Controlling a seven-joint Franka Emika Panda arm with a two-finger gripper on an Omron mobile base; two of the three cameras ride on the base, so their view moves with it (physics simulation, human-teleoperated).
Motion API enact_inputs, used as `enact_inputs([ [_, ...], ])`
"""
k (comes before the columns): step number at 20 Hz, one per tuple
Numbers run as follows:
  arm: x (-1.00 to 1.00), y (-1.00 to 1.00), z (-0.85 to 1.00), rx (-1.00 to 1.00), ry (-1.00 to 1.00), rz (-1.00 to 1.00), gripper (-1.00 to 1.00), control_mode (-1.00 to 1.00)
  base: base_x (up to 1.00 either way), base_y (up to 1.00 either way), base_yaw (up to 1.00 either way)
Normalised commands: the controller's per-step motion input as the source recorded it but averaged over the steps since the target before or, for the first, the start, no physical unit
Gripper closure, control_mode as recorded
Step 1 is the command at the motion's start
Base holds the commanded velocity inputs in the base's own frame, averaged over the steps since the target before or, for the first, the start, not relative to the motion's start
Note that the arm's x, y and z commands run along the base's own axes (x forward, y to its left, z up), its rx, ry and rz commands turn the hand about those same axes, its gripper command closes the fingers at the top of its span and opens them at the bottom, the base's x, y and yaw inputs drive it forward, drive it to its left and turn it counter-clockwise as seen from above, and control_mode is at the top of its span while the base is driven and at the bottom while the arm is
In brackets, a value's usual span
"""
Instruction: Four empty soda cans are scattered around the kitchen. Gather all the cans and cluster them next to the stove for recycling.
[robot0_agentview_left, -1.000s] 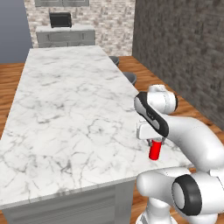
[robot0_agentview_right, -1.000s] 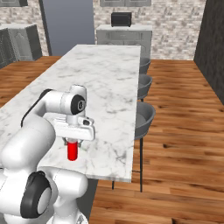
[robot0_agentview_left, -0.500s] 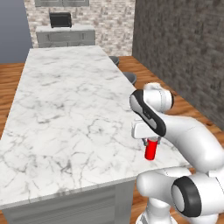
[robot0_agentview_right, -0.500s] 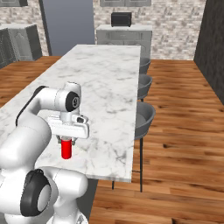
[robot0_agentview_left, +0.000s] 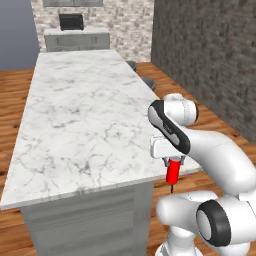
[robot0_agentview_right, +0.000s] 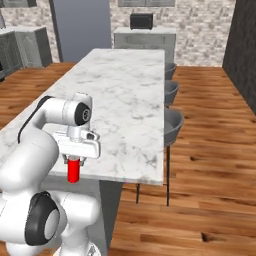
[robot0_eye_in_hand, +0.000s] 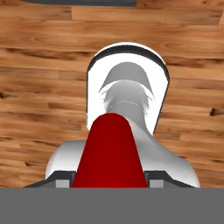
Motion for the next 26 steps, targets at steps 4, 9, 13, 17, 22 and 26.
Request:
enact_inputs([
  [4,0.0,0.0,0.0,0.0,0.0,0.0,1.0,1.0,-0.56,1.0,0.02],
  [9,0.0,0.0,0.0,0.0,0.0,0.0,1.0,1.0,-0.36,1.0,0.06],
  [13,0.0,0.0,0.0,0.0,0.0,0.0,1.0,1.0,-0.25,1.0,0.07],
  [17,0.0,0.0,0.0,0.0,0.0,0.0,1.0,1.0,-0.28,1.0,0.09],
  [22,0.0,0.0,0.0,0.0,0.0,0.0,1.0,1.0,-0.16,1.0,0.05],
  [26,0.0,0.0,0.0,0.0,0.0,0.0,1.0,1.0,-0.05,1.0,0.0],
])
